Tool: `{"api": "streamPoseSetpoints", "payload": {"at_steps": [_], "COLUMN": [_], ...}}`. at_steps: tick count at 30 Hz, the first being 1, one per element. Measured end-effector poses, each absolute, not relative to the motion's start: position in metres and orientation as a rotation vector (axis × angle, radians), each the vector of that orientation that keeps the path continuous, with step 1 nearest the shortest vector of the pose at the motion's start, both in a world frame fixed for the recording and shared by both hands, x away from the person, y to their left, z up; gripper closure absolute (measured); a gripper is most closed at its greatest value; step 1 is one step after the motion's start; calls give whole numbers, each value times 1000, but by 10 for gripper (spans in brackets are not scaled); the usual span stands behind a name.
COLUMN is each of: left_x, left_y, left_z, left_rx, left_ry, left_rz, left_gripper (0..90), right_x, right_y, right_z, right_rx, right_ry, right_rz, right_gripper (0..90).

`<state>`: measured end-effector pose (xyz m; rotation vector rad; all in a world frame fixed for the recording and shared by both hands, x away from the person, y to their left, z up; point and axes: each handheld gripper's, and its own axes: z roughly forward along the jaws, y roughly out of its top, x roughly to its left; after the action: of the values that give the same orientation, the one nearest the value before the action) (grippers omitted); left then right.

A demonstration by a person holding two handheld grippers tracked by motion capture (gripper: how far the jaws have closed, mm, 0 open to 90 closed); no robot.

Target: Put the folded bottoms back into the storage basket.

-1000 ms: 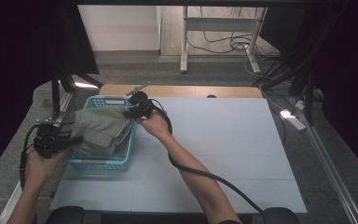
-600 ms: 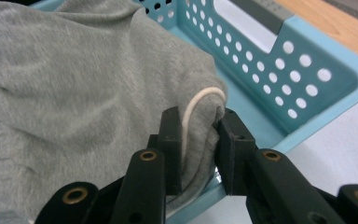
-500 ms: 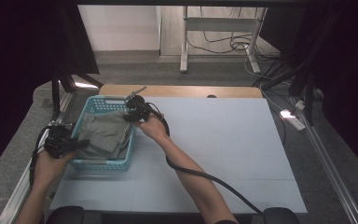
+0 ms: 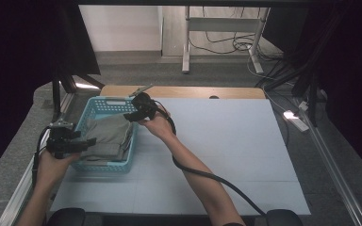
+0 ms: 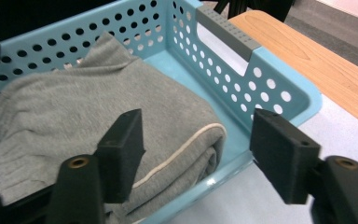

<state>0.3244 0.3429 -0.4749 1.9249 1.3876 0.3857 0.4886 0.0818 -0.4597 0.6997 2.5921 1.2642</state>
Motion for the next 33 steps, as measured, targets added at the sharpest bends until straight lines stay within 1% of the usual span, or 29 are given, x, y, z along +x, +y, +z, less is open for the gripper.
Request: {"api": "streamPoseSetpoints", "payload": {"at_steps": [1,2,3,4,5,8,9,12,13,15,18,20,24,26,27,29,33], "left_x": [325,326,326,327,328,334,336,345,348,355,368,377,394,404,409,416,429], "left_y": [341,340,338,337,336,331,329,319,315,308,293,283,265,258,254,248,236], "left_z": [-473,-472,-471,-469,-468,-463,-462,-459,-459,-458,-459,-460,-463,-466,-468,-471,-480], "left_rx": [1923,1920,1912,1899,1885,1865,1864,1888,1893,1914,1949,1973,2012,2021,2021,2044,2101], "left_ry": [1395,1394,1388,1380,1378,1343,1341,1351,1344,1333,1334,1323,1307,1319,1319,1322,1347], "left_rz": [387,383,372,356,338,276,266,263,254,238,234,226,173,147,126,128,135], "left_gripper": [195,165,147,132,110,55,53,89,115,196,375,464,732,813,837,865,870], "right_x": [489,489,490,490,490,490,490,488,487,486,483,481,476,474,473,471,468], "right_y": [80,78,77,75,74,69,67,61,58,51,41,33,18,11,8,1,-11], "right_z": [-459,-457,-456,-455,-455,-454,-454,-454,-453,-452,-448,-445,-439,-437,-437,-435,-431], "right_rx": [704,709,709,716,727,717,715,701,695,685,682,669,660,656,654,646,640], "right_ry": [2591,2587,2589,2592,2603,2616,2617,2622,2619,2617,2615,2611,2601,2599,2593,2595,2587], "right_rz": [1273,1284,1290,1298,1304,1307,1307,1286,1284,1295,1296,1291,1271,1256,1251,1238,1216], "right_gripper": [311,285,280,255,205,126,97,70,50,43,43,43,43,43,43,43,43]}}
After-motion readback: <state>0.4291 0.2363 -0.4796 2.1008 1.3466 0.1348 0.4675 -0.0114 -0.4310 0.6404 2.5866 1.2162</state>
